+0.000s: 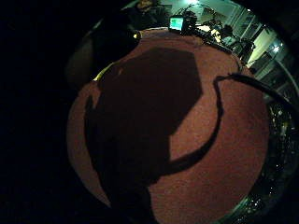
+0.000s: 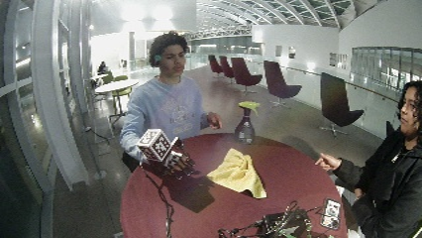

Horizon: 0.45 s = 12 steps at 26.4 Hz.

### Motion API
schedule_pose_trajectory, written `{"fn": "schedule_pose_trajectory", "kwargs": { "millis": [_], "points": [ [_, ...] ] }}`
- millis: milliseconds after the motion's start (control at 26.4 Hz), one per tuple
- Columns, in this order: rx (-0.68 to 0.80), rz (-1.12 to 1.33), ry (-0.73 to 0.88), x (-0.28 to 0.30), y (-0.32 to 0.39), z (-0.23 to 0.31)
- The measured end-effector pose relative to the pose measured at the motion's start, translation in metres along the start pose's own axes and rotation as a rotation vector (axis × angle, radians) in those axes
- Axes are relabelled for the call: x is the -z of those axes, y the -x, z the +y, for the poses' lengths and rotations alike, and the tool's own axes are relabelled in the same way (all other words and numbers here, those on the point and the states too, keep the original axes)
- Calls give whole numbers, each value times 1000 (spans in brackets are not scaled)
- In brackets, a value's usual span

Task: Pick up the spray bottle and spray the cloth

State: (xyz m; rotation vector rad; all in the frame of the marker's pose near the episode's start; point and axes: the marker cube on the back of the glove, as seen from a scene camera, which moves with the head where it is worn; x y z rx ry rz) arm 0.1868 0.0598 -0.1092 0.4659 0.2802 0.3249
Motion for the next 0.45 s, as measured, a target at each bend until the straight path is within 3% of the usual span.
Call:
{"fn": "schedule_pose_trajectory", "kwargs": {
  "millis": [454],
  "points": [
    [-13, -32, -16, 4, -3, 4]
  ]
}}
